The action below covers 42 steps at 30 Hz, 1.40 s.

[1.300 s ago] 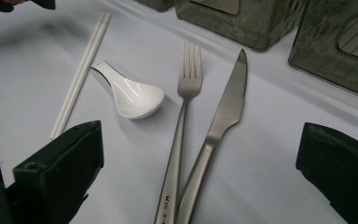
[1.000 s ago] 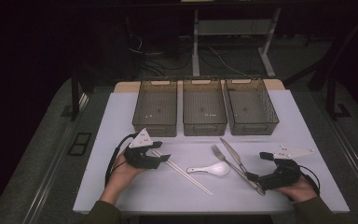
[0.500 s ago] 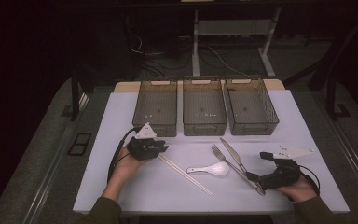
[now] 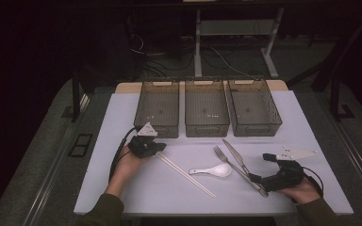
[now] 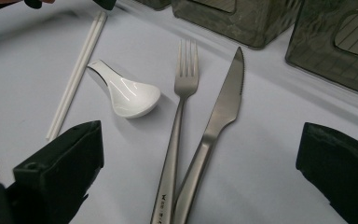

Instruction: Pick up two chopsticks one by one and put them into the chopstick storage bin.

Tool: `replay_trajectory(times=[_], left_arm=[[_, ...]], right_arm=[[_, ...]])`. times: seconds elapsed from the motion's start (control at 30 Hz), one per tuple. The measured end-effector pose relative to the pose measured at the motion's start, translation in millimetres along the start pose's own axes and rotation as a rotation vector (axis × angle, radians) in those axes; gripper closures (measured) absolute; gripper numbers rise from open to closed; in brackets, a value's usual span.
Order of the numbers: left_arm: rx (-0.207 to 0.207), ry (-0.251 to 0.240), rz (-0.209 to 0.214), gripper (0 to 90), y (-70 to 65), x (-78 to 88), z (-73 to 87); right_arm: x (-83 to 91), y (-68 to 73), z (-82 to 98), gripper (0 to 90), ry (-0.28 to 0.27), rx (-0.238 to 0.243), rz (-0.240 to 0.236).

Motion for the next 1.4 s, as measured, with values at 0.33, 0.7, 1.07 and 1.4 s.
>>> replay_trajectory(times=[0.33, 0.7, 1.07, 1.4], left_arm=[[0.028, 0.032, -0.013, 88.8, 3.3, 0.4, 6.1], [0.023, 0.051, -0.024, 88.9, 1.5, 4.9, 9.6], [0.014, 0.074, -0.037, 88.9, -3.4, 11.0, 17.6], [0.016, 0.086, -0.045, 88.9, -8.0, 17.7, 24.5]], right_arm=[[0.4, -0.6, -0.1, 0.8, -0.003, 0.000, -0.001], [1.8, -2.0, -0.2, 0.8, -0.006, -0.006, 0.002], [2.5, -2.8, -0.1, 0.8, -0.008, -0.006, 0.004], [3.0, -3.3, 0.0, 0.8, -0.009, -0.006, 0.006]])
Point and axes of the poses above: each handheld gripper's, and its own axes: x roughly backward along the jaws, z roughly out of its underside, y roughly to its left, the point moved 5 cm from there along -x, roughly forward along the jaws, and after that the axes turned 15 degrees about z, right-handed, at the moved point
